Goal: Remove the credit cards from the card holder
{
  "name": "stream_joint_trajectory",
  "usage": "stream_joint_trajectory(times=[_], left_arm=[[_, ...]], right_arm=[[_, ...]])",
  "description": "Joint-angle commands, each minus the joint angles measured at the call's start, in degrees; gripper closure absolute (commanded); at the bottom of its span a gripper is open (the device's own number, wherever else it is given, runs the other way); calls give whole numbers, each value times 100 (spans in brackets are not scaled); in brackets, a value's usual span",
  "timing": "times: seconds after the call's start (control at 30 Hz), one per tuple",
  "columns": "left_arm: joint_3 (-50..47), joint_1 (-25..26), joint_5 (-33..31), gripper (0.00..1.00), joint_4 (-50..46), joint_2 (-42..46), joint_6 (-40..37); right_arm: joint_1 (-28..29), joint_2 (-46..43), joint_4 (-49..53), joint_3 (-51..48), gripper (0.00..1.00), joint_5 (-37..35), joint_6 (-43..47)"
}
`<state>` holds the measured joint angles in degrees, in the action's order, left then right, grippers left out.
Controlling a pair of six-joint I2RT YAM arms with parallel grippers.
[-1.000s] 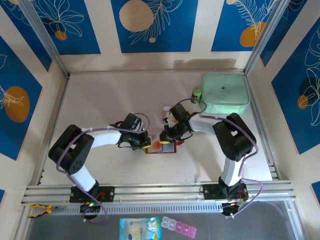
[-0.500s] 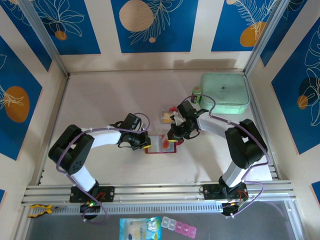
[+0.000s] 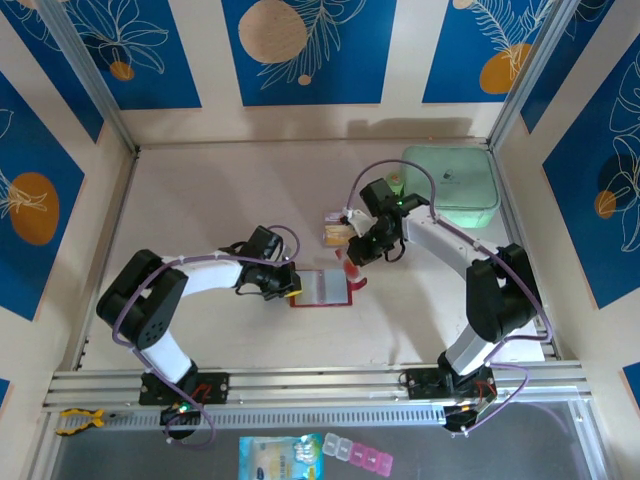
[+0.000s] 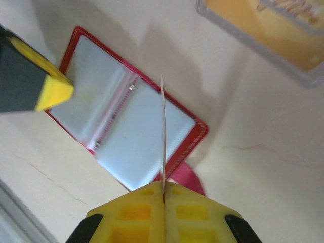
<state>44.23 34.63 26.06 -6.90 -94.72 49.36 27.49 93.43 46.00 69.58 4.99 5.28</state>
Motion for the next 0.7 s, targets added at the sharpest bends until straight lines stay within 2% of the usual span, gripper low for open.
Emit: stream_joint_trajectory(times=[0.0,0.37,0.67], left_arm=[[59,-34,-132,100,-187,104,-50],[151,-29,-175,98,-358,232,-67],[257,-36,-287,97,-562,443,-61]], right_arm=[[-7,34,419,340,100,-459,1554],[-144,971,1196,1645,100,-1279,3560],[-399,1651,1506,2946,100,-1050,4306]])
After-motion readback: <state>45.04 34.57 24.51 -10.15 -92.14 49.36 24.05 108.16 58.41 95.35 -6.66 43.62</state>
